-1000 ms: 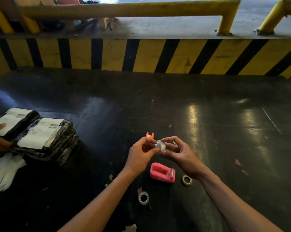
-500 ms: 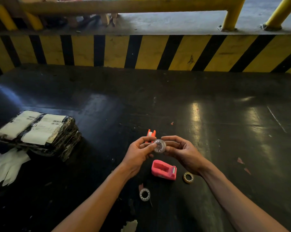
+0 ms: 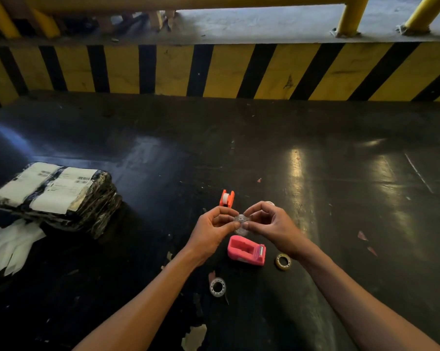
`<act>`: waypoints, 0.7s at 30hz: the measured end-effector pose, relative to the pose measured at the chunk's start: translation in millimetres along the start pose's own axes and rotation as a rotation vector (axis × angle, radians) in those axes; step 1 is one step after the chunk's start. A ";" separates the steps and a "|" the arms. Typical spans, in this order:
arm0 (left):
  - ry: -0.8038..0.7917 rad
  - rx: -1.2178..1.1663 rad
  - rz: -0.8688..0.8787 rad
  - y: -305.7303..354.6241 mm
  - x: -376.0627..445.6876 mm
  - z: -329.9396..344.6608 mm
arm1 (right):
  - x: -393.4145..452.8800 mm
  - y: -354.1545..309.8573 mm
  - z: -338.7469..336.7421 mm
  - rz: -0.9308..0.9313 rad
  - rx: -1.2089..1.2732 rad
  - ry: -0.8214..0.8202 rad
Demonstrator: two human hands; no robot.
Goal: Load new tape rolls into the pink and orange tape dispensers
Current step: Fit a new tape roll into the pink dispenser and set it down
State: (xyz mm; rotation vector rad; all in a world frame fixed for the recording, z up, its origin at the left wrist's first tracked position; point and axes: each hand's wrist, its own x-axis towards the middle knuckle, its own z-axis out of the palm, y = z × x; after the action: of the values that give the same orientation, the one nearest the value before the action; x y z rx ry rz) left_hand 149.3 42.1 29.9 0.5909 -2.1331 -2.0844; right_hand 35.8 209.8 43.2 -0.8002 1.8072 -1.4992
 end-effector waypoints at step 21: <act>-0.276 0.870 -0.041 -56.8 31.3 4.7 | 10.0 95.4 13.1 -0.220 -0.766 -0.039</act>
State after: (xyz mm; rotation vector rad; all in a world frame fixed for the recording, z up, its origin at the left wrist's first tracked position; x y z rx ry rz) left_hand 130.5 36.6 -32.1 0.4090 -3.1841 -1.2025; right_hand 35.5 209.5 -53.6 -1.4082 2.3424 -0.8642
